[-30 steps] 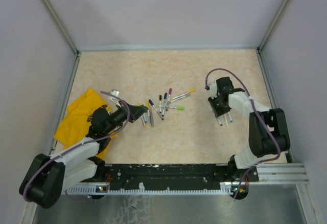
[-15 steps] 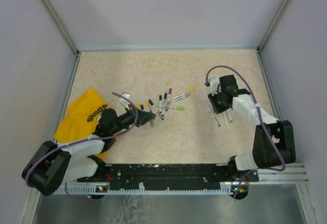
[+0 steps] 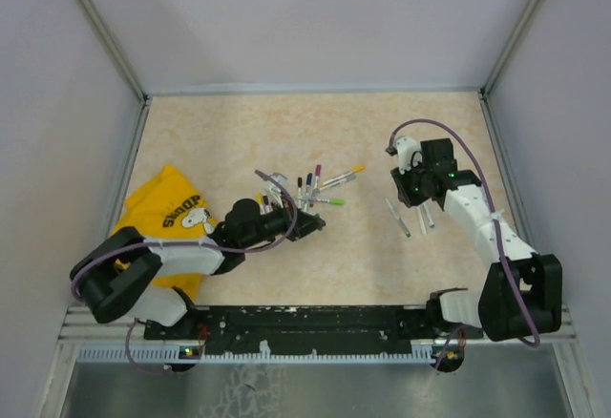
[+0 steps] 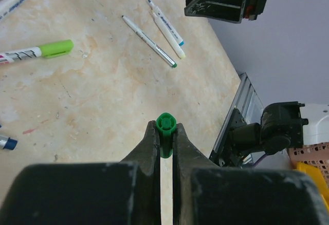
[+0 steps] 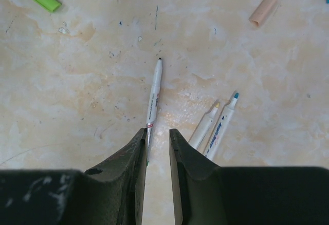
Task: Open the pen caps
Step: Place the pen cap at the center of the board.
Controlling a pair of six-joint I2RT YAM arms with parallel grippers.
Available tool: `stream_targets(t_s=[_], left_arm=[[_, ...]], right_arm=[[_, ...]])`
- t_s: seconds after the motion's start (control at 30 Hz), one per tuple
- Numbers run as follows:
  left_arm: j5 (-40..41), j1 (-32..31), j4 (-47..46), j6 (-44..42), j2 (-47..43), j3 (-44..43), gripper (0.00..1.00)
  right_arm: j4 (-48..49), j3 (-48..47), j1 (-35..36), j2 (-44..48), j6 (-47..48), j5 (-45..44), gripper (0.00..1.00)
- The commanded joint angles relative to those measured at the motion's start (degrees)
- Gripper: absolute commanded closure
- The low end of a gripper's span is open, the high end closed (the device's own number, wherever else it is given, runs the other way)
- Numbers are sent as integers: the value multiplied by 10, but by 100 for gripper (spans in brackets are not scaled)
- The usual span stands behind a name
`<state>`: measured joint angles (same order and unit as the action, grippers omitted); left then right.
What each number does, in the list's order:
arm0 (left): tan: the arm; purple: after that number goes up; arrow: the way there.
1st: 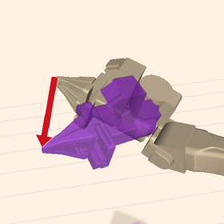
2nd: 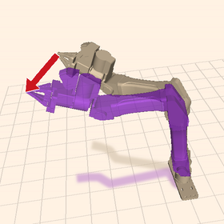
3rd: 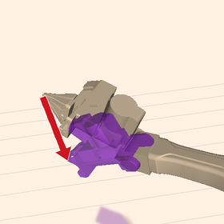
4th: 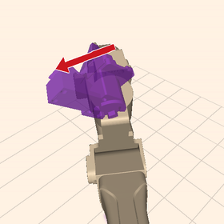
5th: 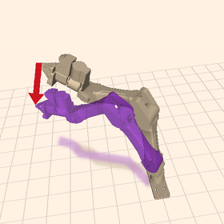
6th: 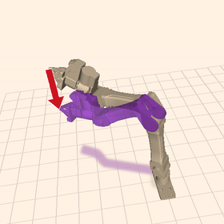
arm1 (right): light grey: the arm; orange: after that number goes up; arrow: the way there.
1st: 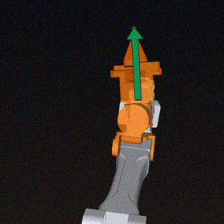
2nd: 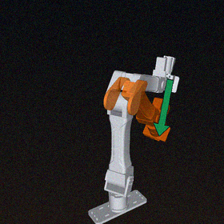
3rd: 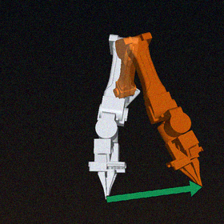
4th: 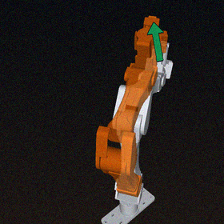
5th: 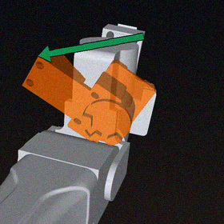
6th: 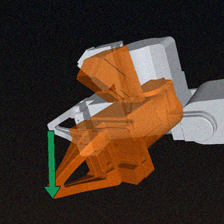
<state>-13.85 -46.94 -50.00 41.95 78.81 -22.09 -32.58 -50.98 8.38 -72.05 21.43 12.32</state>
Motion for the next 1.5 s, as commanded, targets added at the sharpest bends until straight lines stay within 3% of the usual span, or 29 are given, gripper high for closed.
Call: stream_targets(t_s=[0.0, 0.3, 0.7, 1.03, 1.27, 1.47], left_arm=[[19, -29, -30, -10, 67, -51, 100], [47, -63, 24, -10, 215, -184, 100], [122, -66, 316, -2, 413, -499, 100], [198, -58, 456, -21, 539, -723, 99], [189, -46, 496, -20, 604, -835, 87], [197, -36, 504, -24, 600, -849, 64]], right_arm=[[15, -7, -6, 16, 8, 11, 77], [22, -4, -11, 29, 5, 12, 77], [34, -1, -27, 43, -5, 7, 77], [38, 1, -32, 49, -9, 7, 77], [39, 1, -35, 51, -9, 9, 77], [38, 2, -37, 53, -10, 13, 77]])
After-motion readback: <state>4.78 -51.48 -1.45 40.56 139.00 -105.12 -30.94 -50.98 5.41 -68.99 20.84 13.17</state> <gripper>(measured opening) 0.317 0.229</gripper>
